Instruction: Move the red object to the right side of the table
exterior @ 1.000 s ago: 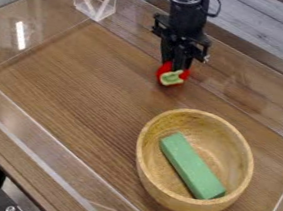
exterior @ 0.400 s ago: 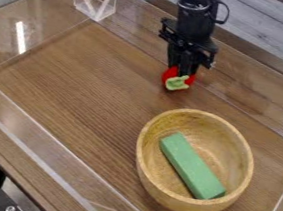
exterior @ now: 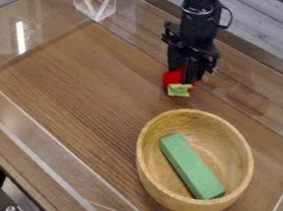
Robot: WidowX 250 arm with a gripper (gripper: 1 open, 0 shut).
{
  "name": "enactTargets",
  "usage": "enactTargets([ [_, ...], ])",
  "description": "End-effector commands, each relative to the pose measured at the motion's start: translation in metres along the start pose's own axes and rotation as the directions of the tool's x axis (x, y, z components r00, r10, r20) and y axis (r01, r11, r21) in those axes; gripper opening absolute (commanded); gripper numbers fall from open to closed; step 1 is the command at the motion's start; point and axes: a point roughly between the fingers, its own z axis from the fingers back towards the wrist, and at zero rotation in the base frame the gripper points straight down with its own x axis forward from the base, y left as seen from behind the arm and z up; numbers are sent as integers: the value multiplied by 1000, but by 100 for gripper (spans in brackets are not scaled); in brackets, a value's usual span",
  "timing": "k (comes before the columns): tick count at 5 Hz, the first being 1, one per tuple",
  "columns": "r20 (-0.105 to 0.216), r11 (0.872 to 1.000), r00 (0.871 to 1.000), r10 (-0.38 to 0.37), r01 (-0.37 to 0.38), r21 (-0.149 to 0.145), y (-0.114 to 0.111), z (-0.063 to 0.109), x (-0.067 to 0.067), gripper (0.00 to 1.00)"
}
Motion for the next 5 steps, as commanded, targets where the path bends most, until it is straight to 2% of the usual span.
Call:
enactTargets([
  [1,56,1000,998,19,-20,5,2,25,1,100],
  [3,113,997,990,80,-82,5,10,56,-7,100],
  [4,159,991,979,130,-134,13,22,80,-12,100],
  [5,196,980,962,191,-199,20,40,100,-19,100],
])
